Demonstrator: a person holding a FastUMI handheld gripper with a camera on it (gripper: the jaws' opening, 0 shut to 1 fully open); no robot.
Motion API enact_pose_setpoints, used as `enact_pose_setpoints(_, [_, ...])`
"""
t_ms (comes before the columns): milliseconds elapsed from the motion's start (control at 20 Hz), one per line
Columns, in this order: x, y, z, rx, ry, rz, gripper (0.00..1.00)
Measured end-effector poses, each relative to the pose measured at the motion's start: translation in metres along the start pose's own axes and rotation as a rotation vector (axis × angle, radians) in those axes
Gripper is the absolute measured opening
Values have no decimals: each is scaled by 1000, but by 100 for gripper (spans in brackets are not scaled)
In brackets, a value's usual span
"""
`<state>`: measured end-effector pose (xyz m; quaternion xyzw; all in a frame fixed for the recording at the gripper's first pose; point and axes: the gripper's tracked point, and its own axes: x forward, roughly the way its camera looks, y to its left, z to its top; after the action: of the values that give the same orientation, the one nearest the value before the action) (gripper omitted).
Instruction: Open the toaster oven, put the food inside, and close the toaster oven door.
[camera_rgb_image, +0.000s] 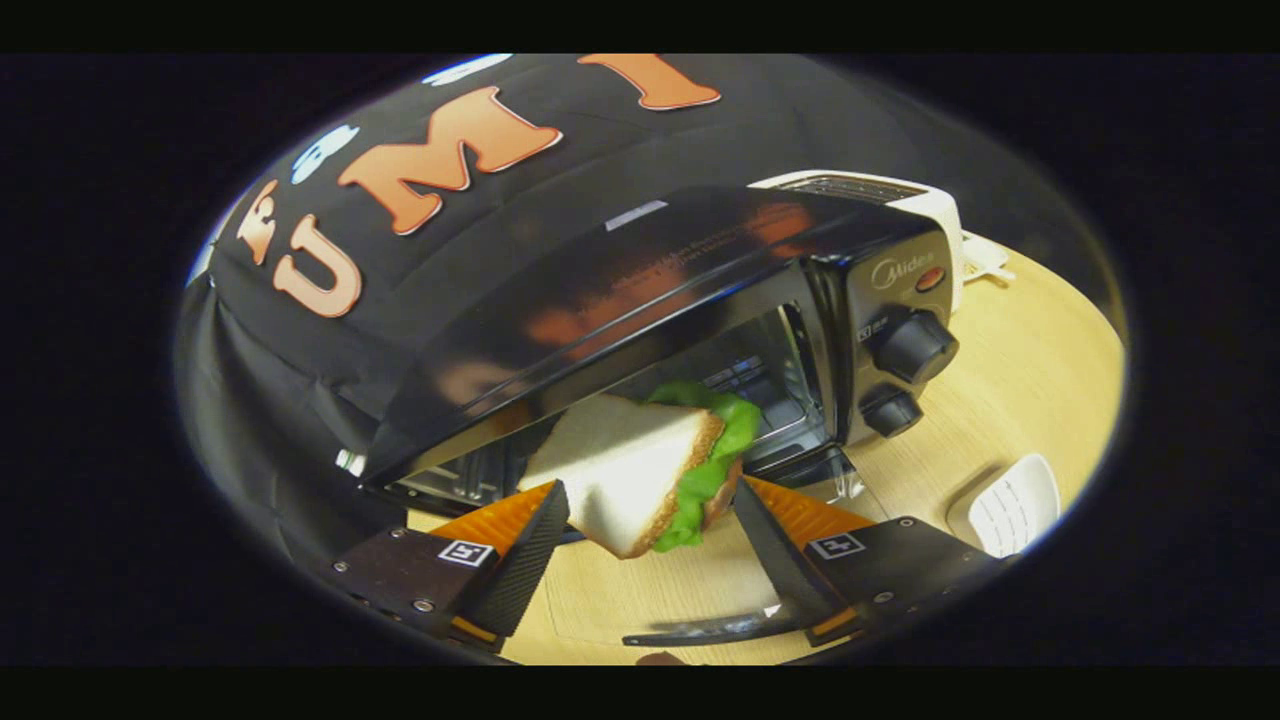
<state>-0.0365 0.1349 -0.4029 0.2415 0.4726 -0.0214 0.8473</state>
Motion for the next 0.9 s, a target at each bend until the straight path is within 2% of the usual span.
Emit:
enact_pose_setpoints(250, [-20,-20,-8,-53,30,-26,99])
enact_pose_setpoints(400, [-43,-32,-21,-161,45,-51,99])
enact_pose_setpoints(550, [-64,-31,-50,-245,104,-34,99])
enact_pose_setpoints(900, [-89,-38,-122,-393,259,-54,99])
